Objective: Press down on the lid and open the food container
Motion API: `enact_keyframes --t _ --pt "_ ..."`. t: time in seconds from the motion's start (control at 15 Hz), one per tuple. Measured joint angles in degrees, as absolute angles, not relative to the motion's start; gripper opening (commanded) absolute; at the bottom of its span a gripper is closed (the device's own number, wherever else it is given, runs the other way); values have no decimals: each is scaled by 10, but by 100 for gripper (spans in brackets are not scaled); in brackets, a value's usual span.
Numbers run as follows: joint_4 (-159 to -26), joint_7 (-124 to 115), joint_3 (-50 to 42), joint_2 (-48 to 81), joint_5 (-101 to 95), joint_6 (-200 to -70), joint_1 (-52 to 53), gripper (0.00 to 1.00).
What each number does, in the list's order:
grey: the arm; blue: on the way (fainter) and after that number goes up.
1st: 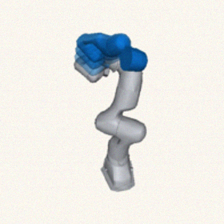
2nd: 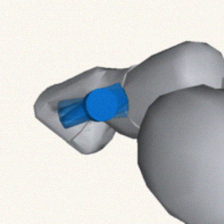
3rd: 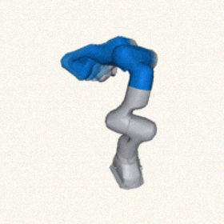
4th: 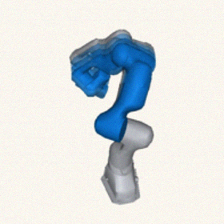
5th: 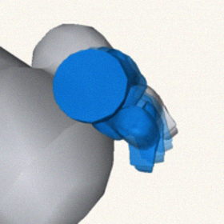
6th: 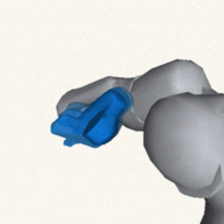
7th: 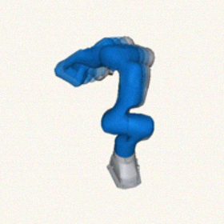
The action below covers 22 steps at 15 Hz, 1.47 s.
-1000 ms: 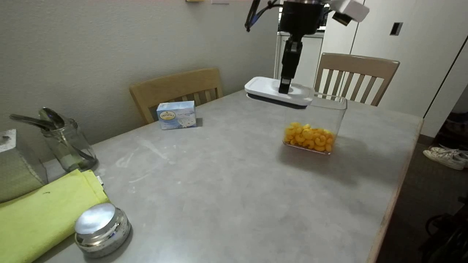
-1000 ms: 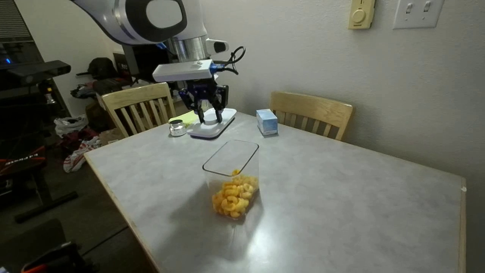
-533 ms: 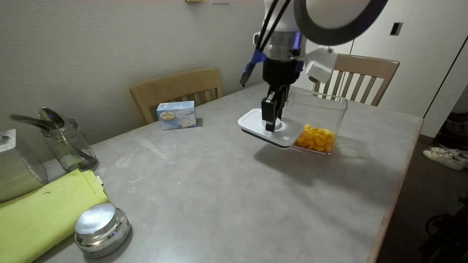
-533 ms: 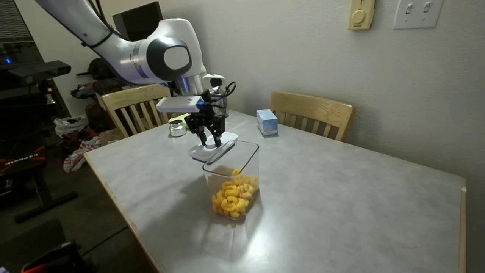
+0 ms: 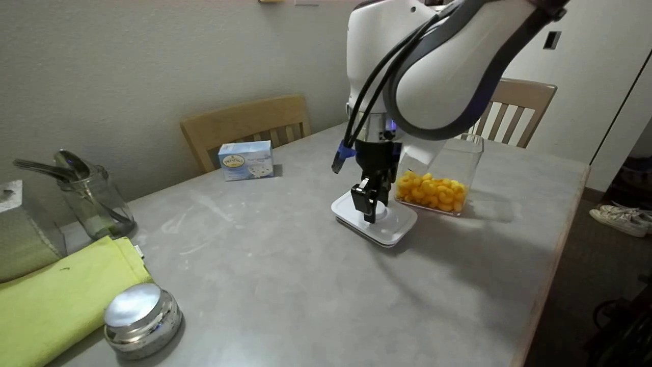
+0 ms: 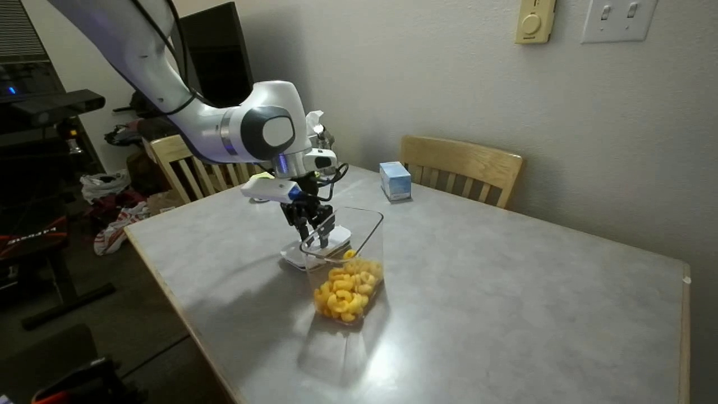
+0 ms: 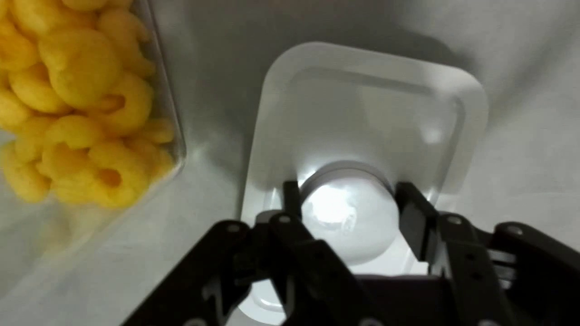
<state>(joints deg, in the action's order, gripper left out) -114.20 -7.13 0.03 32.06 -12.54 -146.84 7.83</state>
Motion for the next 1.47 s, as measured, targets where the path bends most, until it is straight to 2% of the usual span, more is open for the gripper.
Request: enact_keyframes --t 0.13,0.2,0.27,0.47,1.47 --pt "-1136 -67 6 325 -118 -1468 78 32" --pt "-1135 -66 7 326 -117 -1468 78 80" --pt "-1134 -64 8 326 -117 -1468 78 81" --pt "-1132 -58 9 325 -117 -1468 79 98" --pt "-1125 -23 22 180 -127 -1392 84 100"
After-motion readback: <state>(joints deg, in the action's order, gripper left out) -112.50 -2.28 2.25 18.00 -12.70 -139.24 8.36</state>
